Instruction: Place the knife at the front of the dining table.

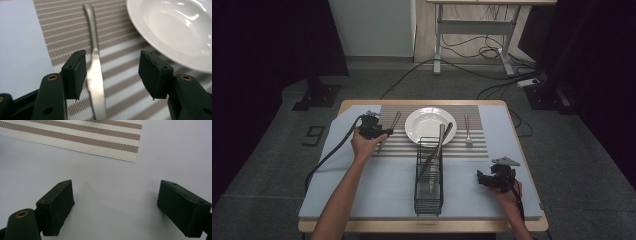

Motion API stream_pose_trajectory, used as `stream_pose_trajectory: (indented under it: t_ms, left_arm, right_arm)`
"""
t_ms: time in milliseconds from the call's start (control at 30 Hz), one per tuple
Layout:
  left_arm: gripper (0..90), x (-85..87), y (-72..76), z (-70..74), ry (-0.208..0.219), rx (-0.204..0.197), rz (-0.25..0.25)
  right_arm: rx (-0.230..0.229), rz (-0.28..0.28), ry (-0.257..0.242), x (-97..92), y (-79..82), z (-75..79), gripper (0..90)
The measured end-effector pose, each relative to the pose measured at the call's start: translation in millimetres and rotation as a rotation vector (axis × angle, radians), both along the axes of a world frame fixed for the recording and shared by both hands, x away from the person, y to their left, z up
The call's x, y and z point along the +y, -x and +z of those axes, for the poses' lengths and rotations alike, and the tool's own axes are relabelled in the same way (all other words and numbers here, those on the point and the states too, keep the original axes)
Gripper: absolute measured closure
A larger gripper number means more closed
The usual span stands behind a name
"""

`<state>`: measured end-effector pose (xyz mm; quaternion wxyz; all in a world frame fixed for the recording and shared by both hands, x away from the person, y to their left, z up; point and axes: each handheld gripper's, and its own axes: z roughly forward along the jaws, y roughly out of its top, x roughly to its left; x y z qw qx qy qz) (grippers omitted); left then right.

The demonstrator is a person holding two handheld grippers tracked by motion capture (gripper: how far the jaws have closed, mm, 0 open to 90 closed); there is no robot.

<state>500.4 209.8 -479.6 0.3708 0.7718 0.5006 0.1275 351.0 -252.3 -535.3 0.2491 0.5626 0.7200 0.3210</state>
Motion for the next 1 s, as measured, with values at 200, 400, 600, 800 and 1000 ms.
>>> stream_pose_trajectory:
  t_ms: [200,400,600,800,1000]
  left_arm:
    - [39.4,5.2,14.8,-7.9,-0.016,0.012,-0.011]
    - [39.3,6.3,21.6,-20.2,-0.057,0.034,-0.011]
    - [38.5,10.4,24.7,-33.7,-0.060,0.063,0.019]
    - [39.0,7.2,29.4,-34.8,-0.055,0.051,0.013]
    - [39.4,3.1,33.8,-35.9,-0.025,0.049,0.001]
  right_arm:
    - [0.002,-0.002,-0.001,0.2,0.0,0.1,13.3]
    - [0.001,-0.002,-0.002,0.2,0.1,0.1,13.3]
    - [0.001,-0.002,-0.002,0.2,0.1,0.1,13.4]
    - [0.001,-0.002,-0.002,0.2,0.1,0.1,13.4]
    - [0.001,-0.002,-0.001,0.2,0.1,0.1,13.4]
